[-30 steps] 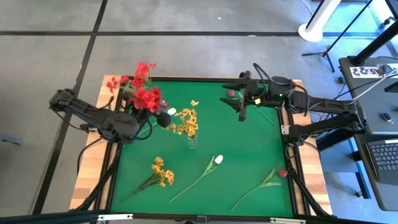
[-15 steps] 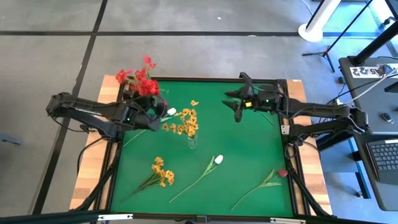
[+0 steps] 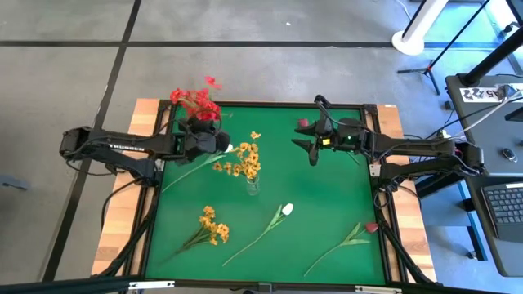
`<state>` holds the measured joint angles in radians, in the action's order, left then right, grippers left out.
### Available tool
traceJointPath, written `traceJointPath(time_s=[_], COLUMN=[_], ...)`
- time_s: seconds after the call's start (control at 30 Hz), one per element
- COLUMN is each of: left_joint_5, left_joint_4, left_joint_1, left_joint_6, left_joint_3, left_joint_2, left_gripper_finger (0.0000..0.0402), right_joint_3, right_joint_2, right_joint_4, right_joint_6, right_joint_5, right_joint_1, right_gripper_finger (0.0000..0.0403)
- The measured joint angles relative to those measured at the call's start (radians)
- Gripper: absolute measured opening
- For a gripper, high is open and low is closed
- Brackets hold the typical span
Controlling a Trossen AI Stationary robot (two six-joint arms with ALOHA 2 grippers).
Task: Sort flowers into vase by color
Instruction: Put the red flowers into the violet vase
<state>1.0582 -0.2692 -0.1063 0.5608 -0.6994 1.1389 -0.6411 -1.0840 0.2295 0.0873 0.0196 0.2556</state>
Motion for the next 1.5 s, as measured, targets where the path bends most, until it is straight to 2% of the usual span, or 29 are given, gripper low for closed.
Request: traceJointPath(time_s=[0.1,0.4,0.6,0.73,0.97,1.27,1.5], left_joint_5=[-0.013,0.008,-0.148,-0.17,-0.101,-0.115,-0.107], left_joint_4=[0.041,0.012,0.018,0.084,0.098,0.1,0.097], left_joint_1=[-0.009,-0.009,0.036,0.103,0.103,-0.006,-0.045], left_joint_6=[-0.046,-0.074,-0.021,-0.038,-0.047,-0.041,-0.039], left_joint_3=[0.0,-0.006,-0.007,-0.007,-0.008,-0.008,-0.008], left_joint_2=[0.0,-0.055,-0.169,-0.191,-0.119,0.033,0.106], left_gripper_finger=[0.0,0.0,0.0,0.0,0.0,0.0,0.0], right_joint_3=[0.0,0.0,0.0,0.0,0.0,0.0,0.0], right_joint_2=[0.0,0.0,0.0,0.0,0.0,0.0,0.0], right_joint_4=[-0.004,-0.032,-0.054,-0.046,-0.039,-0.038,-0.039], right_joint_6=[0.012,0.013,0.013,0.018,0.04,0.046,0.046], right_joint_5=[0.0,0.0,0.0,-0.001,0.0,0.0,0.0], right_joint_1=[0.0,0.0,0.0,0.0,0.0,0.0,0.0], right_gripper_finger=[0.0193,0.0193,0.0193,0.0193,0.0193,0.0193,0.0193])
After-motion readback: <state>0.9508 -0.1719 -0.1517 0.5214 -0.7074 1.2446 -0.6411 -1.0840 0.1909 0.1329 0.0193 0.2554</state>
